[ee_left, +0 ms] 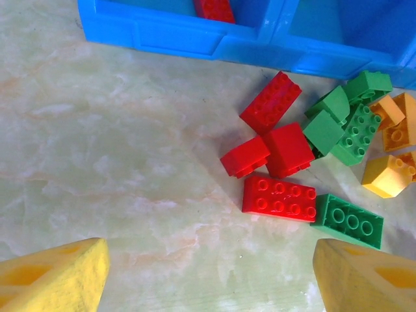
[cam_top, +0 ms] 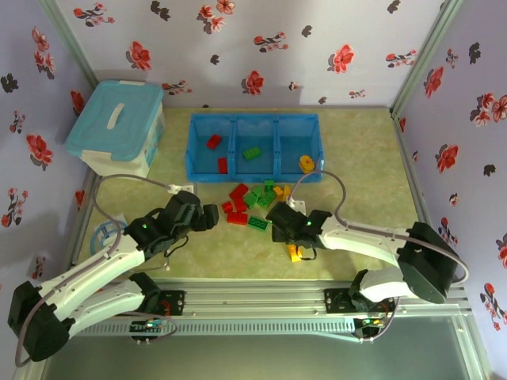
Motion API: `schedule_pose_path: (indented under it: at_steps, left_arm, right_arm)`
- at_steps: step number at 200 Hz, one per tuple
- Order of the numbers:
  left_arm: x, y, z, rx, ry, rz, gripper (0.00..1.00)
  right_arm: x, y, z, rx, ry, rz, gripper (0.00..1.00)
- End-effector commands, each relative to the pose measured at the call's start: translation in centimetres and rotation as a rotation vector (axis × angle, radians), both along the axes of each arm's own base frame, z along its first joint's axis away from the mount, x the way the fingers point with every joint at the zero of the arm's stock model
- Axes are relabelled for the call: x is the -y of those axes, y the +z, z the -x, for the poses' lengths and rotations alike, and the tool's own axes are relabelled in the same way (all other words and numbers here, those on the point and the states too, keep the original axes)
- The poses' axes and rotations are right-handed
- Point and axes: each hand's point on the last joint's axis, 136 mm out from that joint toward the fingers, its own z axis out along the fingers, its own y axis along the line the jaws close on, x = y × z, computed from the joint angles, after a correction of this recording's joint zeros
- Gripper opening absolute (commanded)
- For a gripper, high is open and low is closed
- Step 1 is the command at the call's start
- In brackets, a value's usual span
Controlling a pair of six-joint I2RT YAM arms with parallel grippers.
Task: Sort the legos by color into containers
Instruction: Pick up the lego from the bottom-center of the table.
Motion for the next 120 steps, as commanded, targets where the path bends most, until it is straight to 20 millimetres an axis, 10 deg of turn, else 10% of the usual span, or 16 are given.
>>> schedule_pose_path:
  at_steps: [1, 56, 77, 120]
  left_arm:
    - [-0.5, -0.7, 0.3, -0.006, 0.025, -0.014, 0.82]
    - [0.0, -0.9, -0.1, -0.011, 0.014, -0.028, 0.81]
    - [0.2, -0.7, -0.3, -0.009, 0.011, -0.030, 0.81]
    - [0.2, -0.6, -0.2, -0.010, 0.009, -0.034, 0.81]
  right_arm:
    - [1.2, -1.3, 1.9, -0.050, 0.028, 0.016, 0.67]
    - [1.1, -3.7, 4.0, -0.112, 0.065, 0.040, 0.61]
    - [1.0, -4.3, 3.9, -0.120, 0.056, 0.064, 0.38]
    - [0.4, -1.4, 1.9, -0.031, 0.071, 0.117, 0.23]
